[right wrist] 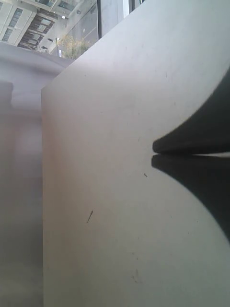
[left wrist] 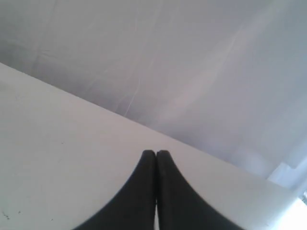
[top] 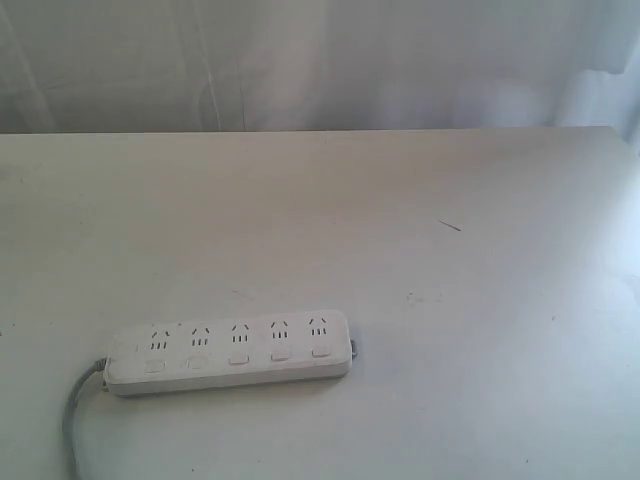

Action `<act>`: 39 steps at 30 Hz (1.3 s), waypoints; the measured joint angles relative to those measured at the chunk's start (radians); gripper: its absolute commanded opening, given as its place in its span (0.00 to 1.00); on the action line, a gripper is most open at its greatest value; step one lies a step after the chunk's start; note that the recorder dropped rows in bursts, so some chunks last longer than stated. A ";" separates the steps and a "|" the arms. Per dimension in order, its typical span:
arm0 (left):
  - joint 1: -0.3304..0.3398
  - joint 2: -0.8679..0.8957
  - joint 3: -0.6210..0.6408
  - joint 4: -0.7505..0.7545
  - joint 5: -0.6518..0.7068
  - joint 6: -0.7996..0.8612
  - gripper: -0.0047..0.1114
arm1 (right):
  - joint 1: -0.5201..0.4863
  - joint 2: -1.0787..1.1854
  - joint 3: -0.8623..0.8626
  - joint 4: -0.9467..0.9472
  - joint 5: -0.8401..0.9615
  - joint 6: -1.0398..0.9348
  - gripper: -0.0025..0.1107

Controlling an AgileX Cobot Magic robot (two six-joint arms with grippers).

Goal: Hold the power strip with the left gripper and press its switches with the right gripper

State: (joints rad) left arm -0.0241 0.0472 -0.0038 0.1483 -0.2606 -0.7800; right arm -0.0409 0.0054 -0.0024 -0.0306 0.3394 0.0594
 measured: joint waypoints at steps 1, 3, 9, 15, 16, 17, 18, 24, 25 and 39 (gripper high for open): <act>0.000 0.000 0.000 0.051 0.013 -0.036 0.04 | 0.000 0.000 0.000 0.000 0.000 0.000 0.02; 0.000 0.000 0.000 0.180 0.026 -0.130 0.04 | 0.000 0.000 0.000 0.000 0.000 0.000 0.02; 0.000 0.000 0.000 0.557 -0.056 -0.404 0.04 | 0.000 0.000 0.000 0.000 0.000 0.000 0.02; 0.000 0.047 -0.064 0.708 -0.033 -0.513 0.04 | 0.000 0.000 0.000 0.000 0.000 0.000 0.02; 0.000 0.060 -0.088 0.731 -0.033 -0.522 0.04 | 0.000 0.000 0.000 0.000 0.000 0.000 0.02; 0.000 0.078 -0.122 0.765 -0.038 -0.539 0.04 | 0.000 0.000 0.000 0.000 0.000 0.000 0.02; 0.000 0.099 -0.159 0.802 -0.046 -0.560 0.04 | 0.000 0.000 0.000 0.000 0.000 0.000 0.02; 0.000 0.253 -0.370 0.989 -0.098 -0.626 0.04 | 0.000 0.000 0.000 0.000 0.000 0.000 0.02; 0.000 0.297 -0.418 1.028 -0.099 -0.638 0.04 | 0.000 0.000 0.000 0.000 0.000 0.000 0.02; 0.000 0.646 -0.717 1.471 -0.245 -0.812 0.04 | 0.000 0.000 0.000 0.000 0.000 0.000 0.02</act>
State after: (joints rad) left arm -0.0241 0.6932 -0.7205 1.6190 -0.5052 -1.5918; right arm -0.0409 0.0054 -0.0024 -0.0306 0.3394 0.0594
